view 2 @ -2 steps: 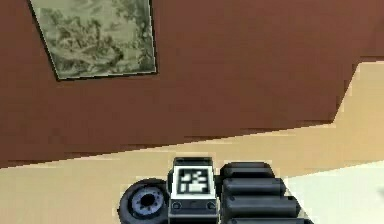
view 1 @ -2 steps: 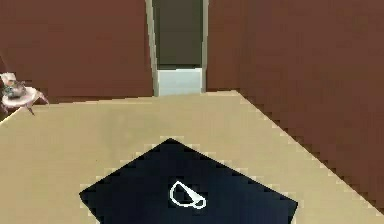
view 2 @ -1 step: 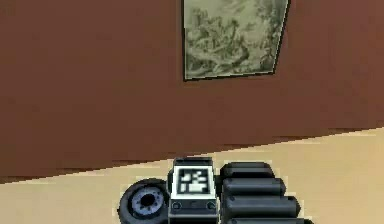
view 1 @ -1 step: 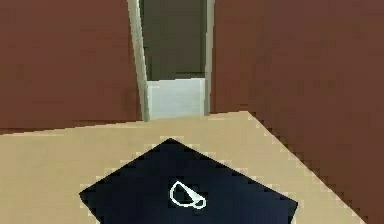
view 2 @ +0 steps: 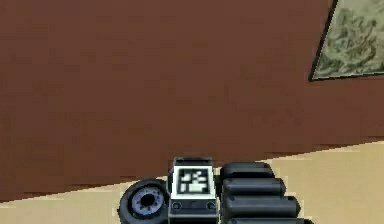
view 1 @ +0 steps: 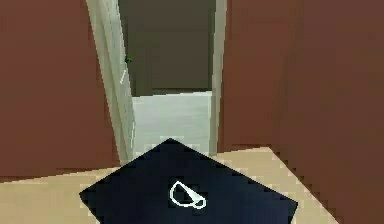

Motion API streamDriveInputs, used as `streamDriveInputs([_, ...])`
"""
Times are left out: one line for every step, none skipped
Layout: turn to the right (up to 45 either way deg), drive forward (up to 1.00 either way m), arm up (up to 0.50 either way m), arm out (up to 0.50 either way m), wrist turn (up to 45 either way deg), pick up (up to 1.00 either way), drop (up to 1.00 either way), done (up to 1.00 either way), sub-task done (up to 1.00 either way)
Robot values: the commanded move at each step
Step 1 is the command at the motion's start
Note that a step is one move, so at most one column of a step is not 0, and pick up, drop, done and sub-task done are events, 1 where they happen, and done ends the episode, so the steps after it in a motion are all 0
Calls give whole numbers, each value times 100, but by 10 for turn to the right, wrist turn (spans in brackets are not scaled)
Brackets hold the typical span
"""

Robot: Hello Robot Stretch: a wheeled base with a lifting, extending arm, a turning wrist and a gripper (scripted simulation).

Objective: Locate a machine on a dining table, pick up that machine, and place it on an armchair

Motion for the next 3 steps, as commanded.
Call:
streamDriveInputs([0,100,0,0,0,0,0,0,0])
streamDriveInputs([-30,0,0,0,0,0,0,0,0])
streamDriveInputs([-150,0,0,0,0,0,0,0,0])
